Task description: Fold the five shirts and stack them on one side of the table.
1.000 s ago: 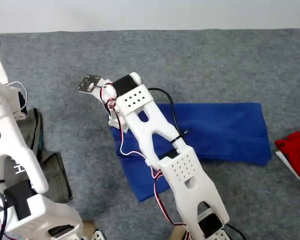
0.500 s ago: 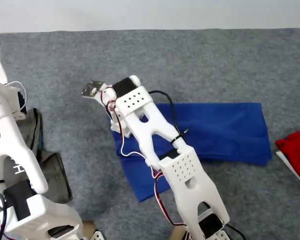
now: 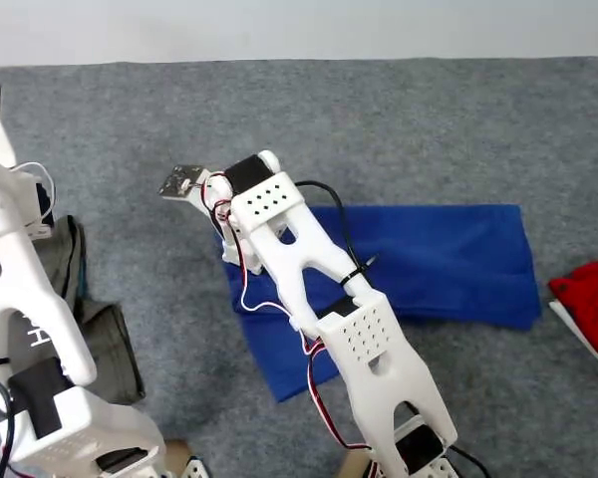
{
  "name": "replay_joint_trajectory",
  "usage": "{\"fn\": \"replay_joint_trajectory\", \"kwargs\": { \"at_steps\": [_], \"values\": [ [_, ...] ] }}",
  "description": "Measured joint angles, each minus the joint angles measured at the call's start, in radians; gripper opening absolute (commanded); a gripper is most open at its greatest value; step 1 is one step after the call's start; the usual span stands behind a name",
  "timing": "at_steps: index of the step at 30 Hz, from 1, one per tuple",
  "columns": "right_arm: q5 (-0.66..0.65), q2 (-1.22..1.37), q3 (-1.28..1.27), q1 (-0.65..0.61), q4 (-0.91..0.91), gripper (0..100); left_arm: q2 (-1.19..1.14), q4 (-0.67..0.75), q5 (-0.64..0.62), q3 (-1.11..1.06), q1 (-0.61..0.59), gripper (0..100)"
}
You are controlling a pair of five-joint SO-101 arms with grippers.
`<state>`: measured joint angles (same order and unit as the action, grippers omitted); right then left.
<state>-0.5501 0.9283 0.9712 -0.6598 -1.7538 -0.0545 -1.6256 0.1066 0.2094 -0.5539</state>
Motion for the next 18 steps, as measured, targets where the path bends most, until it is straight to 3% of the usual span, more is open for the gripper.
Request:
{"fn": "replay_joint_trajectory", "kwargs": {
  "at_steps": [10,18],
  "values": [
    [-0.014,-0.064,-0.002,0.005,0.000,1.2,0.000,0.000,0.032,0.000,0.000,2],
    [-0.014,-0.064,-0.002,0.095,0.000,1.2,0.000,0.000,0.032,0.000,-0.002,2]
  ]
}}
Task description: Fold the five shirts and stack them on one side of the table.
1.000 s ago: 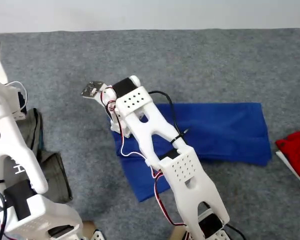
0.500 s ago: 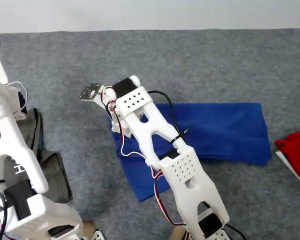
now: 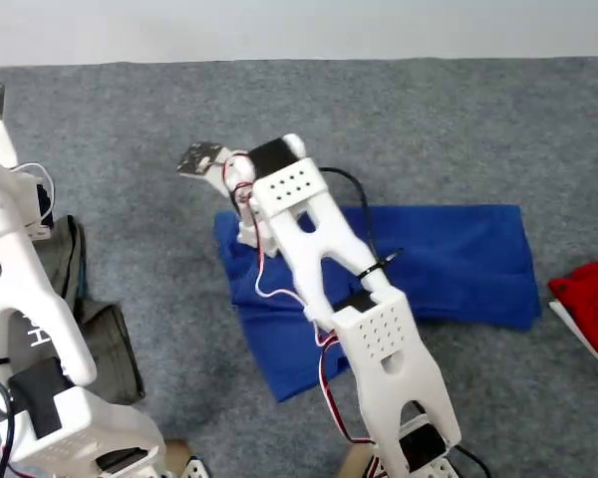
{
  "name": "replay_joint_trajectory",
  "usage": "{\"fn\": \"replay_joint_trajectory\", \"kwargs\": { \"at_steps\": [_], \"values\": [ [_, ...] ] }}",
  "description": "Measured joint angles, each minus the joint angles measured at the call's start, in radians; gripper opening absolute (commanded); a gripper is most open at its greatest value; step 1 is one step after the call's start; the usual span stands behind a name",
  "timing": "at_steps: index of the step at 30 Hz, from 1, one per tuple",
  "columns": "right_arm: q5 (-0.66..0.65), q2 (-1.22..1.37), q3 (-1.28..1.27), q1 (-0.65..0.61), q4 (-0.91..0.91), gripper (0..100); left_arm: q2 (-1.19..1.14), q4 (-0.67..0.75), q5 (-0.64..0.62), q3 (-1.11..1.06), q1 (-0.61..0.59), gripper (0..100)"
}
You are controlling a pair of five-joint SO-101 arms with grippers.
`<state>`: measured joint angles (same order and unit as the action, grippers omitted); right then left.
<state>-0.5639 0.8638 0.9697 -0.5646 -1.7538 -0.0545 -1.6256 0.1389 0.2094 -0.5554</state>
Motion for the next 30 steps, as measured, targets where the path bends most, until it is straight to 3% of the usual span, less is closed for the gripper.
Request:
{"fn": "replay_joint_trajectory", "kwargs": {
  "at_steps": [7,15,22,30],
  "values": [
    [0.000,0.000,0.000,0.074,0.015,1.3,0.000,0.000,0.000,0.000,0.000,2],
    [0.000,0.000,0.000,0.069,0.140,1.8,0.000,0.000,0.000,0.000,0.000,2],
    [0.000,0.009,0.000,0.068,0.158,16.5,0.000,0.000,0.000,0.000,0.000,2],
    [0.054,-0.009,0.000,0.066,0.091,20.6,0.000,0.000,0.000,0.000,0.000,2]
  ]
}}
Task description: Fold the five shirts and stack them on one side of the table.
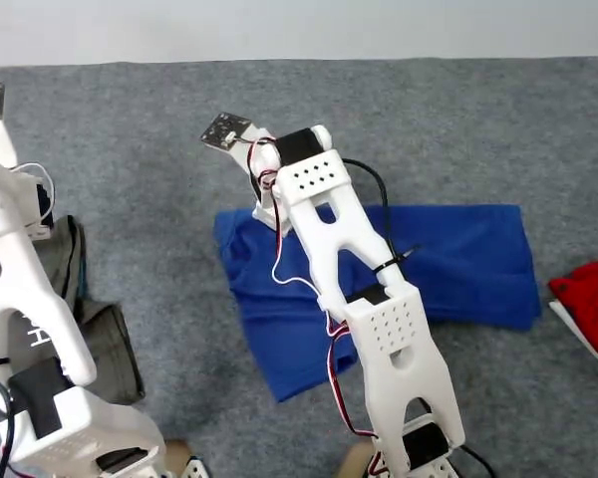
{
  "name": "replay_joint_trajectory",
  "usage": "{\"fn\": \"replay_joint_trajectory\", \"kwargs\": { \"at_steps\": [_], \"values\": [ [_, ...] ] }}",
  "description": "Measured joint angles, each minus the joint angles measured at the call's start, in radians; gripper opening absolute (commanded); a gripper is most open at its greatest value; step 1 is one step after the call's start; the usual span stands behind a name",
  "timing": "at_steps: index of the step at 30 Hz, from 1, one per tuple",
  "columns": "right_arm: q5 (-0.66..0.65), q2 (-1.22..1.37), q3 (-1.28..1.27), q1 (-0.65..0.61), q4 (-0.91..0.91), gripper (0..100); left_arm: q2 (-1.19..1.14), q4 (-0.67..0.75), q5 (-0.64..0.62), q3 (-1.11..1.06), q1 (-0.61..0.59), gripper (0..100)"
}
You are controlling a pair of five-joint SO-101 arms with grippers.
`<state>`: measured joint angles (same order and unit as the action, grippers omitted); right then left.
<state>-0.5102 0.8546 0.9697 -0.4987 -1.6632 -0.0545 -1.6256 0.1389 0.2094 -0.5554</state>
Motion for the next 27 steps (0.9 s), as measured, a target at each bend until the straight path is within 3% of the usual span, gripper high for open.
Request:
{"fn": "replay_joint_trajectory", "kwargs": {
  "at_steps": [10,18,27],
  "values": [
    [-0.008,-0.203,-0.178,-0.011,-0.091,20.4,0.000,0.000,0.000,0.000,0.000,2],
    [-0.074,-0.554,-0.686,-0.052,-0.091,20.5,0.000,0.020,0.000,0.000,-0.044,2],
    [-0.203,-0.941,-1.249,-0.195,-0.029,20.7,0.000,0.044,0.000,0.000,-0.077,2]
  ]
}}
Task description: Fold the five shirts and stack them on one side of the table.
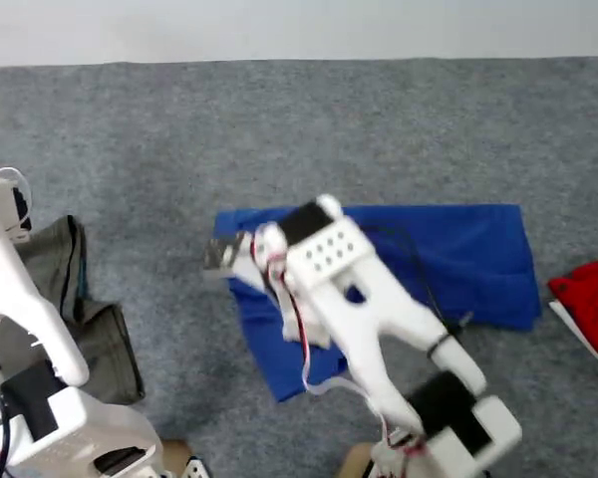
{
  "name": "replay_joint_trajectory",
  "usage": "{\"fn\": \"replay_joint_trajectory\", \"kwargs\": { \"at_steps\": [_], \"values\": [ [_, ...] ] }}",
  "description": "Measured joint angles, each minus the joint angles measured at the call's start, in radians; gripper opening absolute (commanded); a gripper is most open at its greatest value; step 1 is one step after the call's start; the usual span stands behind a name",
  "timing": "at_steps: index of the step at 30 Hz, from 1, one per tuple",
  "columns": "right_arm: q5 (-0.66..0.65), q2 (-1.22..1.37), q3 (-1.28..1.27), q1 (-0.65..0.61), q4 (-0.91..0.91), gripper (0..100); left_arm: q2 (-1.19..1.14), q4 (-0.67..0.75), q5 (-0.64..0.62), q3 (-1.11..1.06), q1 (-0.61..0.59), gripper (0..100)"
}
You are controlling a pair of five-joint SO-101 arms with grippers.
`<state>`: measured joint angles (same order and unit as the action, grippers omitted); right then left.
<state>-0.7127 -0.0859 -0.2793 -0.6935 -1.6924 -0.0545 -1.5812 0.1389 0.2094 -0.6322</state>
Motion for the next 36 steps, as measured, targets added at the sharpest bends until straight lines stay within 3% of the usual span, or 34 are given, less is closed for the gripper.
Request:
{"fn": "replay_joint_trajectory", "kwargs": {
  "at_steps": [8,17,24,36],
  "values": [
    [-0.048,-0.236,-0.433,-0.124,0.229,20.7,0.000,0.000,0.000,0.000,-0.002,2],
    [-0.104,-0.275,-0.669,-0.158,0.459,20.7,0.000,0.000,0.000,-0.061,-0.002,2],
    [-0.149,-0.275,-0.720,-0.158,0.615,20.6,0.000,0.003,0.000,-0.069,-0.005,2],
    [-0.170,-0.224,-0.723,-0.158,0.712,18.0,0.000,0.003,0.000,-0.069,-0.006,2]
  ]
}}
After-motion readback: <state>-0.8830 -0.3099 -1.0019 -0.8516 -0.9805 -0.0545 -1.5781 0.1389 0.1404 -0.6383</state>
